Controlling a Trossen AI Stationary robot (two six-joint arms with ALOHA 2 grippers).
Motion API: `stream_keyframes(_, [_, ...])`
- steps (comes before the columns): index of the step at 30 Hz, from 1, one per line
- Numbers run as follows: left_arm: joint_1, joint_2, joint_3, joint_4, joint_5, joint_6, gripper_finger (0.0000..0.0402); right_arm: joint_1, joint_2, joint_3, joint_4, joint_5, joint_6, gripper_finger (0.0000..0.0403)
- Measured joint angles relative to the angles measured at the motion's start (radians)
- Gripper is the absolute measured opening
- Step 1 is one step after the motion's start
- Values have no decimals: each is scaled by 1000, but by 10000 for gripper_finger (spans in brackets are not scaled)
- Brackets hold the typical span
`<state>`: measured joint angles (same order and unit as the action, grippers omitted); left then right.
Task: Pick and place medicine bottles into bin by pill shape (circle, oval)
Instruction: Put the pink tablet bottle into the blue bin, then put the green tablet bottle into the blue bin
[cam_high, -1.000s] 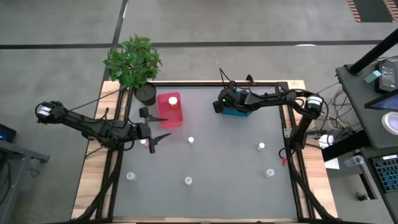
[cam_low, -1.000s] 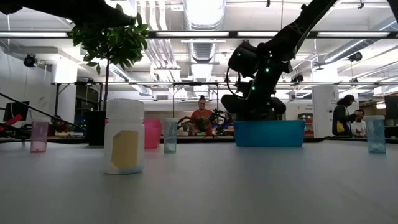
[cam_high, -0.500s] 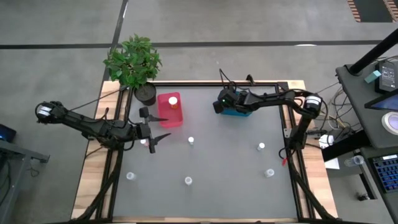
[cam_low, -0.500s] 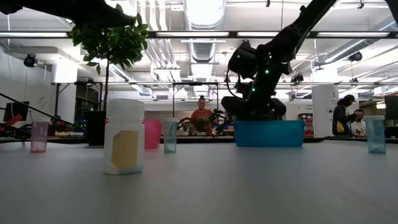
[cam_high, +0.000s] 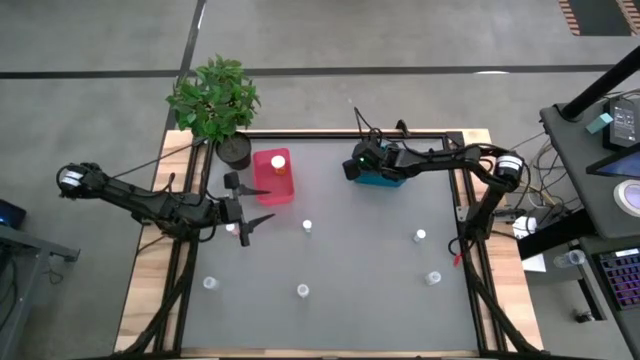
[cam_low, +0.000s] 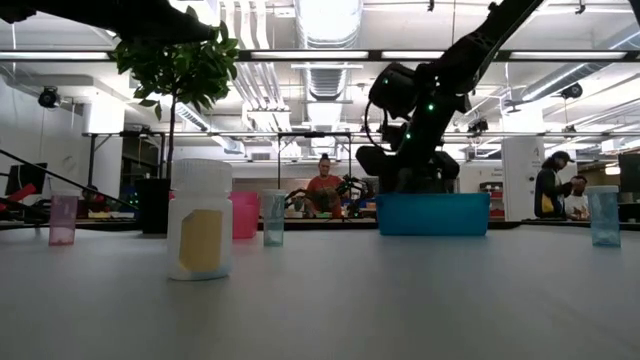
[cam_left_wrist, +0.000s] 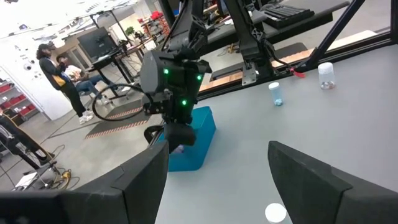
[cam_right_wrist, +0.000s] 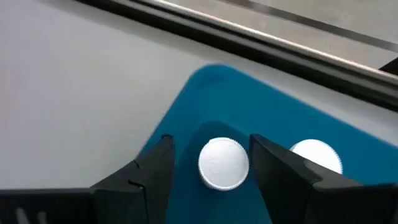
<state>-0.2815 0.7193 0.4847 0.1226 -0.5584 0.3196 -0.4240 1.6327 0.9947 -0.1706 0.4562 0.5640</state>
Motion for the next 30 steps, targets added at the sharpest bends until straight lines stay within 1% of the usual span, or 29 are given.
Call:
stream_keyframes(10, [0,0,0,1,0,-4,256,8,-169,0,-62,-10,-50,196])
stream_keyframes(14, [0,0,0,24,0,-35,256,63,-253,-6,-65,-8,-121,196])
stream_keyframes(16, [0,5,0,70,15,-73,256,119,-297,-19,-45,-9,-199,196])
stream_keyframes(18, [0,23,0,124,53,-132,256,192,-343,-48,9,-10,-317,194])
stream_keyframes(21, [-1,77,0,219,130,-224,256,316,-406,-114,152,-16,-536,187])
stream_keyframes(23, [-3,124,0,286,167,-288,256,388,-446,-173,288,-56,-678,182])
stream_keyframes(24, [-5,148,1,309,170,-324,256,414,-468,-204,368,-91,-725,180])
stream_keyframes(25, [-8,177,3,326,173,-359,256,431,-490,-234,439,-138,-764,177])
stream_keyframes(27, [-9,231,13,340,173,-426,256,444,-531,-282,555,-269,-820,172])
stream_keyframes(29, [-9,290,30,340,173,-487,256,444,-569,-324,623,-394,-855,168])
stream_keyframes(30, [-9,317,42,341,173,-521,256,444,-583,-339,642,-427,-868,166])
